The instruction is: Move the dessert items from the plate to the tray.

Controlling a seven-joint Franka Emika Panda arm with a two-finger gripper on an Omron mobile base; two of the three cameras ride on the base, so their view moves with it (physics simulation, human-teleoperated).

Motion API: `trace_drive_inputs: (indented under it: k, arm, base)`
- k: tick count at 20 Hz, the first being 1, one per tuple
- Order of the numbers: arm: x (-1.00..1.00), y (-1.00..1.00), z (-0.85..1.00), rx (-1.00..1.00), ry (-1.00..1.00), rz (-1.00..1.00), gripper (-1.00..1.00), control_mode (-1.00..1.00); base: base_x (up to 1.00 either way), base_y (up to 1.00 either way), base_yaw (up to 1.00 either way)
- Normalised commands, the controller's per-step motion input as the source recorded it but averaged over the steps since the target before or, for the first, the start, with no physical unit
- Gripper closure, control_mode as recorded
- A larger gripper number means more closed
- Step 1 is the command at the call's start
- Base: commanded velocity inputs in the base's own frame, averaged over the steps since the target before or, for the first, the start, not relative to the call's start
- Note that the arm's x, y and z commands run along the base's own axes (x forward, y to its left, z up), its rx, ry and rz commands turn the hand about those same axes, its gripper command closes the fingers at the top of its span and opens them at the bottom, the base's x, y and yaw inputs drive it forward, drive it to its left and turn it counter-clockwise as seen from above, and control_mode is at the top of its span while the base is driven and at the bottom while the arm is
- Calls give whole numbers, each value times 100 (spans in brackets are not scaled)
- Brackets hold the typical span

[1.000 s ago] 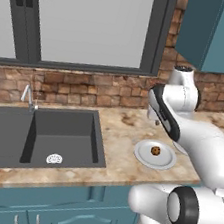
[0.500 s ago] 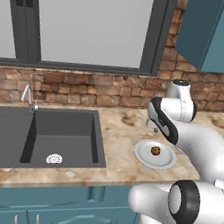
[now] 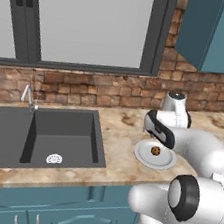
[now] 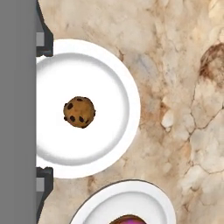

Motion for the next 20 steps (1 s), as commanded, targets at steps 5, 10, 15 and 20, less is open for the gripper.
trace_drive_inputs:
  k: [5,10,15,20]
  arm:
    - [0,-1,-53,0,0,0,-100,-100]
    - [0,-13,-46,0,0,0,-100,-100]
    - [0,-13,-40,0,0,0,-100,-100]
    - [20,0,-22,0,0,0,-100,-100]
  base:
    - [0,0,0]
    - [0,0,0]
    - [0,0,0]
    - [0,0,0]
